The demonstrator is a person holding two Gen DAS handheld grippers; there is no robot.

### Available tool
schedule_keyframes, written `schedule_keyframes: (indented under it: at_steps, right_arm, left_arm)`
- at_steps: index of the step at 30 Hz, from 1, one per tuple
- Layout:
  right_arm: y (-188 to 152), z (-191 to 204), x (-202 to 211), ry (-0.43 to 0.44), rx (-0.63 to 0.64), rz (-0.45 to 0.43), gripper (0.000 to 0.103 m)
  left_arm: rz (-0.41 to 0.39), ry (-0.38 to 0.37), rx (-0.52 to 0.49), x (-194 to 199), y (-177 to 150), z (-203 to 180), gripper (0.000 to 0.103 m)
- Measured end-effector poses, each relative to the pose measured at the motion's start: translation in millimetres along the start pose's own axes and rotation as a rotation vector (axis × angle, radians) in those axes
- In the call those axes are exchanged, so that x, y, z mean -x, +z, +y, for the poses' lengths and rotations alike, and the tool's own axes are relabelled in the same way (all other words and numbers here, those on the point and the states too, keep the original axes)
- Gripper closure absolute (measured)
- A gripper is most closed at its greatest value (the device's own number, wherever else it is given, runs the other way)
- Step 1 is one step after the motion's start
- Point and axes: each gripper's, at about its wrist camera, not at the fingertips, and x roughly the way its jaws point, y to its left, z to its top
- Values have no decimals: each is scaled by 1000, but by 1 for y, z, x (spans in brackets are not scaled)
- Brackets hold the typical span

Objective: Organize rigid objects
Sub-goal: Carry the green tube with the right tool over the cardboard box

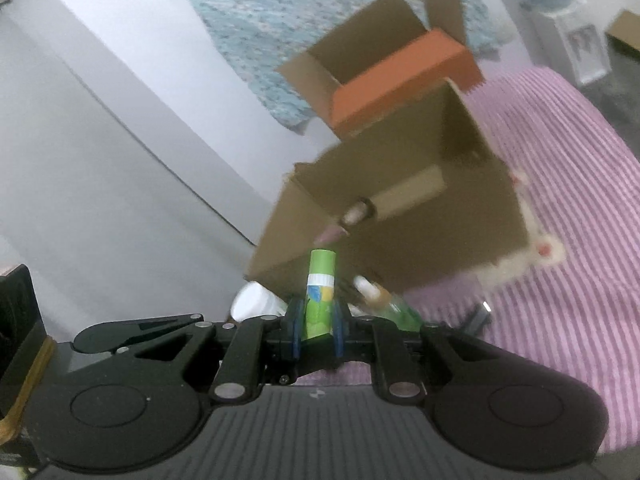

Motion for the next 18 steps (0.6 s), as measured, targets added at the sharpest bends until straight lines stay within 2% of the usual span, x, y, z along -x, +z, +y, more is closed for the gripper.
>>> schedule_keyframes:
  at_steps: [7,14,18]
  right_arm:
    - [52,26,-34,52,66,23,86]
    - [104,23,-105,42,53,170,86]
    - [116,9,-140,17,38,257,86]
  left_arm:
    - [-7,58,21,-6,34,36,84]
    - [125,31,121,-57,63,90,84]
    - [209,26,154,-90,69,111,84]
